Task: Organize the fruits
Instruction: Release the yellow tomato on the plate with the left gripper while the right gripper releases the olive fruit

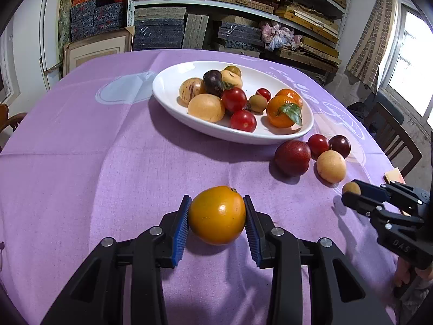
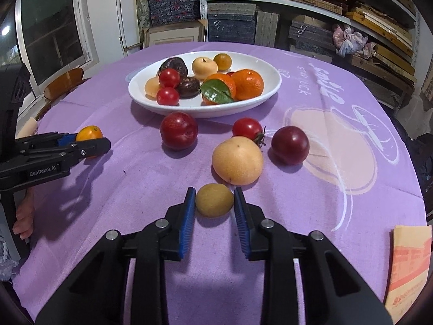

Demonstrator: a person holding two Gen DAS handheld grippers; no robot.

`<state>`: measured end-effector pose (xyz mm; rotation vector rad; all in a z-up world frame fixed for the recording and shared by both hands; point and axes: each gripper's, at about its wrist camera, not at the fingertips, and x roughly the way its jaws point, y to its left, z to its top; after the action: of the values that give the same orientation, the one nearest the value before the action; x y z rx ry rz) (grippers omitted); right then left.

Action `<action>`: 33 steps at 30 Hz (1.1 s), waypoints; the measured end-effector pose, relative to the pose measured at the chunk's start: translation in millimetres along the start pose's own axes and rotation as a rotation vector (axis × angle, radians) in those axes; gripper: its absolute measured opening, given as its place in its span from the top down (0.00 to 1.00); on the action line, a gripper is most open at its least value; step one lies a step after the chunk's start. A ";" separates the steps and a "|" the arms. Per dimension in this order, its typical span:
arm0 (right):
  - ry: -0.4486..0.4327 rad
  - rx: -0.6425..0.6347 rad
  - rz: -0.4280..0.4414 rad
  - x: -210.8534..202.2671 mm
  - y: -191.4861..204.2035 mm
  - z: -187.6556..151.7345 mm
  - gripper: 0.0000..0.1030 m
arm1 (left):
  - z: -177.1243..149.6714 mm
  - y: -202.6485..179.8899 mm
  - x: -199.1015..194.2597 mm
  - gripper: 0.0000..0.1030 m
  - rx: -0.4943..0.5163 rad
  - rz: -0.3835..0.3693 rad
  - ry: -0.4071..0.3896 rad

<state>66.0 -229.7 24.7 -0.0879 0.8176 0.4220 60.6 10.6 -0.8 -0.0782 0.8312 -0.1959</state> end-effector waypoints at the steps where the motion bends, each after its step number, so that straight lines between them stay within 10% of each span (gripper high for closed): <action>1: -0.013 0.012 0.010 -4.4 -1.2 2.8 0.73 | 3.0 -1.3 -1.0 0.63 -0.001 -0.010 -0.003; 17: -0.056 -0.010 -0.041 34.4 -7.4 144.1 0.73 | 146.8 -4.6 37.0 0.63 0.049 0.056 -0.060; 33: 0.001 -0.069 -0.066 111.1 5.4 167.0 0.65 | 179.3 9.6 101.6 0.60 0.010 0.089 0.000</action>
<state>246.2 -148.5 59.3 -0.1792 0.7990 0.3880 261.5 -2.0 44.6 -0.0316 0.8316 -0.1164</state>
